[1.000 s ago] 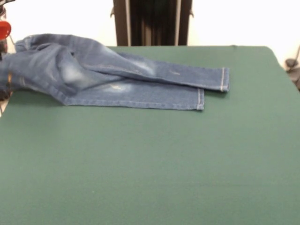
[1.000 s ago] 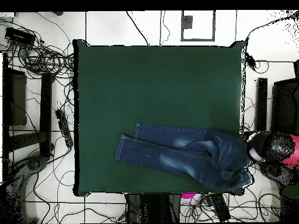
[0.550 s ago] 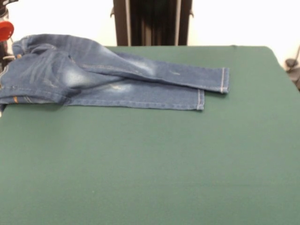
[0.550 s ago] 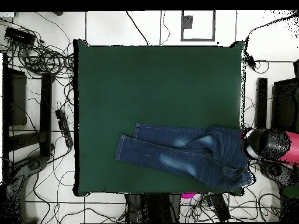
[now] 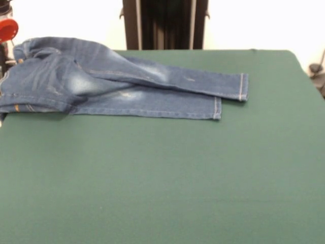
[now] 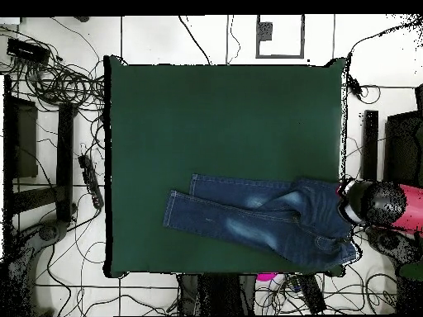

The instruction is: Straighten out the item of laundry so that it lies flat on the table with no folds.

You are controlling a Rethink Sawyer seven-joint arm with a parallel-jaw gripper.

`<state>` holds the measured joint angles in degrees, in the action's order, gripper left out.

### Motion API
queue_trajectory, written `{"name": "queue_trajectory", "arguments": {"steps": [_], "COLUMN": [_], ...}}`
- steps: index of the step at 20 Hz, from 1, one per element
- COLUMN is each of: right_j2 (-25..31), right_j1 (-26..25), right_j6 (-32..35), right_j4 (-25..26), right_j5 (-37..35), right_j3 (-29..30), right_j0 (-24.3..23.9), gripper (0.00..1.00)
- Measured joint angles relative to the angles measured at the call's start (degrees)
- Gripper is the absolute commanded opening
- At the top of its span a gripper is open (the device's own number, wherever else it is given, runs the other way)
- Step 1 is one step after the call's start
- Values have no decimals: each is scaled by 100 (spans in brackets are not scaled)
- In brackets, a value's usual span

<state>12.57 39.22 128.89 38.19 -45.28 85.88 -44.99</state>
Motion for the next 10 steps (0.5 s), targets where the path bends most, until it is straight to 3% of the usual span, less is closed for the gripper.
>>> {"name": "queue_trajectory", "arguments": {"steps": [10], "right_j2": [-217], "right_j1": [200], "right_j6": [0], "right_j4": [-687], "right_j5": [0], "right_j3": [526], "right_j0": [571], "gripper": [100]}}
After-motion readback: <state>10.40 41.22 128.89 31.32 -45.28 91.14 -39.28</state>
